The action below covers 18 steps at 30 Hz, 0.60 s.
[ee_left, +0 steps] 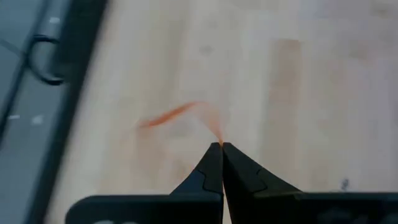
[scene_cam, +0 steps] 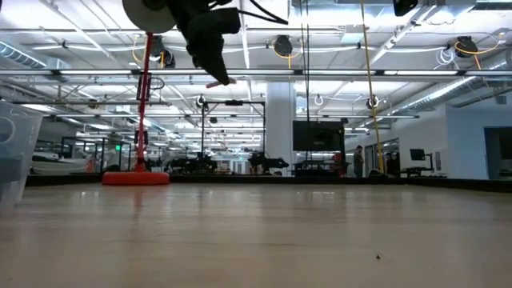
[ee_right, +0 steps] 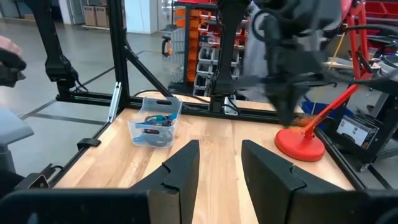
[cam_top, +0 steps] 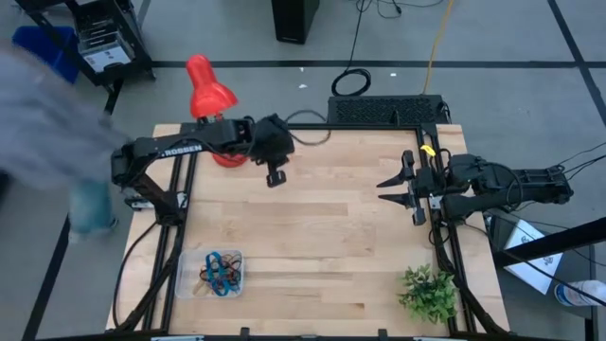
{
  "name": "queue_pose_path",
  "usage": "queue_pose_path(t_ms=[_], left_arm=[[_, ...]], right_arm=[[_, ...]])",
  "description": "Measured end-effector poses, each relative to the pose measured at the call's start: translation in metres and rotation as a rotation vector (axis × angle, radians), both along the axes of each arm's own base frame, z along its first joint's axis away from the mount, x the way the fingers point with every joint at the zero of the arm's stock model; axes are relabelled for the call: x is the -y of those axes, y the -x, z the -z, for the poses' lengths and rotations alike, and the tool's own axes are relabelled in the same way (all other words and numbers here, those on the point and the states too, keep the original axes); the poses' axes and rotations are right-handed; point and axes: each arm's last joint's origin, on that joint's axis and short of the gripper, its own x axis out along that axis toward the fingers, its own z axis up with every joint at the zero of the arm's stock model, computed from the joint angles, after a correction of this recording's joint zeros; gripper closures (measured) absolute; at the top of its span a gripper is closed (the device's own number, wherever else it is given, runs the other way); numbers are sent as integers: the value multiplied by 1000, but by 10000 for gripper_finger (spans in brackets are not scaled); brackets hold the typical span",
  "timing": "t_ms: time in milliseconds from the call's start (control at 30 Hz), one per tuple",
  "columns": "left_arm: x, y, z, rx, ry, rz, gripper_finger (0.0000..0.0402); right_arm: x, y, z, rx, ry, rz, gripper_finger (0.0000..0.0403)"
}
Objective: Pick and place rubber bands into bin
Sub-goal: Put the orange rubber band into the transparent bin
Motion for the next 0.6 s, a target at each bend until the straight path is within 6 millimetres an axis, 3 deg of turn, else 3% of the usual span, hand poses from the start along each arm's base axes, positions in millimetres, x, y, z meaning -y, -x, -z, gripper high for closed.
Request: queue_pose_path(t_ms=[233, 600], left_arm=[[44, 13, -14, -19, 93, 109, 401], [119, 72, -36, -200, 275, 135, 401]], right_arm=[[0, 0, 0, -2, -17, 2, 289], [0, -1, 0, -3, -10, 2, 289]])
